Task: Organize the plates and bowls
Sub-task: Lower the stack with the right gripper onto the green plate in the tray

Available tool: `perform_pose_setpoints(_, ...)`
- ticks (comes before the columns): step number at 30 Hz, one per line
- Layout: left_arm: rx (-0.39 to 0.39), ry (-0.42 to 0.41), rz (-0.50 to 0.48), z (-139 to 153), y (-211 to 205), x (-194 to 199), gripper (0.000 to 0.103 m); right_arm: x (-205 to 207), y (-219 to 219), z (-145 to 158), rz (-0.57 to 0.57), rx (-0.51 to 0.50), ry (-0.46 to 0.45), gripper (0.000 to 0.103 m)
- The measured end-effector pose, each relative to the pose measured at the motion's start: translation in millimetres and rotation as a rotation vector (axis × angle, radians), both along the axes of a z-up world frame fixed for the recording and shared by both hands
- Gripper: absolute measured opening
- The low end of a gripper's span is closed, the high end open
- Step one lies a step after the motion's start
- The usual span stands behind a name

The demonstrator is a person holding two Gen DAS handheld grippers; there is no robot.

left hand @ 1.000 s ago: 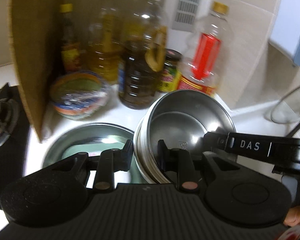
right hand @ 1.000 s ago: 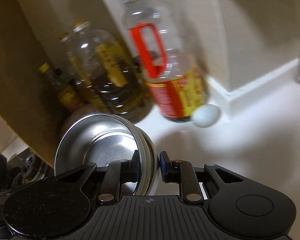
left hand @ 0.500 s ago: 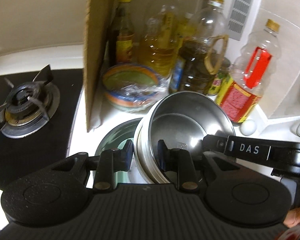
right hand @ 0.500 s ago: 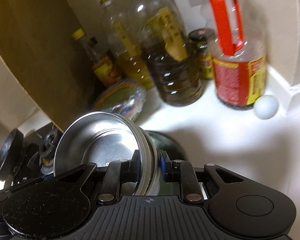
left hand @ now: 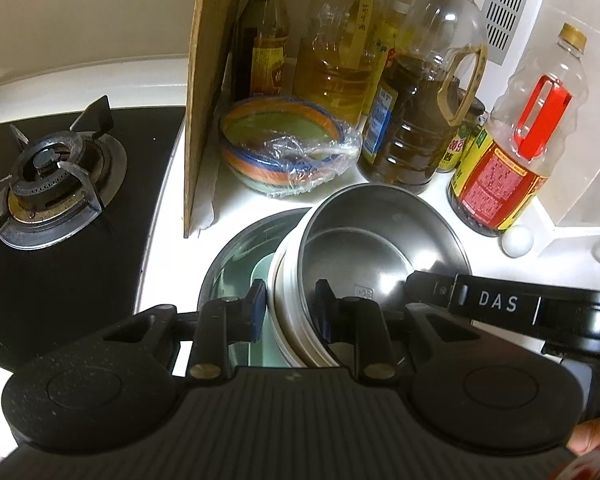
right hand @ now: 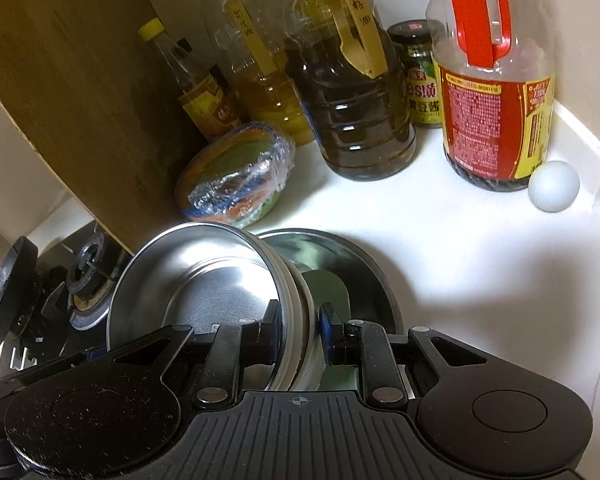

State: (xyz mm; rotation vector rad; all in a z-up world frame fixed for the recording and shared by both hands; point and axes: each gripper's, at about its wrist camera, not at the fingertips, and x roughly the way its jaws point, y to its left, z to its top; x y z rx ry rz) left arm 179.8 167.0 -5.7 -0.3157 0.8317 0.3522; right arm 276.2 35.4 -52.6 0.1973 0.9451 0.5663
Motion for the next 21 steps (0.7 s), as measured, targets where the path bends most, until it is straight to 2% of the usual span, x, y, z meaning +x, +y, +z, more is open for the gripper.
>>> perform_pose_setpoints(21, -0.016, 0.027, 0.0, -12, 5, 4, 0.022, 4, 5, -11, 0.0, -0.014, 0.026, 0.021)
